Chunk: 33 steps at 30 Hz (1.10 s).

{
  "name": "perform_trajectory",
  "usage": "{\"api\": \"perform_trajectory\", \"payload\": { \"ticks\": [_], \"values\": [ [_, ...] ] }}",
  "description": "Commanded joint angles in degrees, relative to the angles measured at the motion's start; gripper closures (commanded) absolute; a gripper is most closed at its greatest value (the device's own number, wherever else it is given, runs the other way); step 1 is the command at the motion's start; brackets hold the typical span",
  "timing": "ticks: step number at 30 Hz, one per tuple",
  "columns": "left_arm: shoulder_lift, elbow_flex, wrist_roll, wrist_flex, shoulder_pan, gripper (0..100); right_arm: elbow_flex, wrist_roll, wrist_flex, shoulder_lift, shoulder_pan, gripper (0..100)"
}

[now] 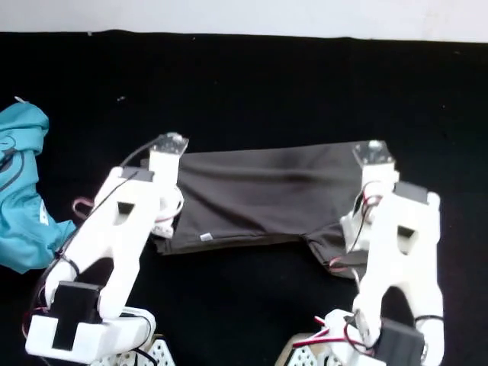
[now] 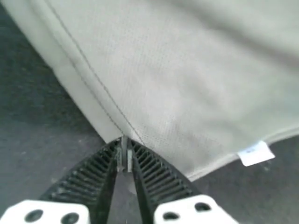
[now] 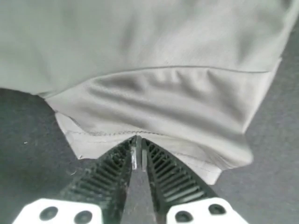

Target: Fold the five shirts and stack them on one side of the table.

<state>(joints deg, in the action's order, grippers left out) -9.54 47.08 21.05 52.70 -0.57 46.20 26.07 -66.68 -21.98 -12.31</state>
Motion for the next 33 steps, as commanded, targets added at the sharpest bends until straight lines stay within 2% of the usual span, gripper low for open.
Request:
{"api": "perform_trajectory", "payload": {
  "ticks": [1,5,12,16,20,29,33],
  "values": [
    [-2.3,6.0,0.0,-8.7,-0.3,99,6.8,0.7,8.0,-2.8,0.7,99.1],
    [-2.9,11.6,-0.2,-16.9,-0.3,99,11.4,0.6,10.2,-3.8,0.7,99.1],
    [-2.9,11.6,-0.2,-17.7,-0.4,99,15.3,0.9,4.4,-12.4,0.7,99.1],
    [-2.9,11.6,-0.2,-17.7,-0.4,99,15.1,3.8,2.0,-20.3,0.4,99.1],
    [-2.9,11.6,-0.2,-17.7,-0.4,99,17.6,4.0,5.6,-26.9,0.4,99.1],
    [-2.9,11.6,-0.2,-17.7,-0.4,99,35.1,13.5,20.8,-28.4,-2.8,99.2],
    [-2.9,11.6,-0.2,-17.7,-0.4,99,37.2,16.4,18.4,-28.8,-4.1,99.2]
  ]
}}
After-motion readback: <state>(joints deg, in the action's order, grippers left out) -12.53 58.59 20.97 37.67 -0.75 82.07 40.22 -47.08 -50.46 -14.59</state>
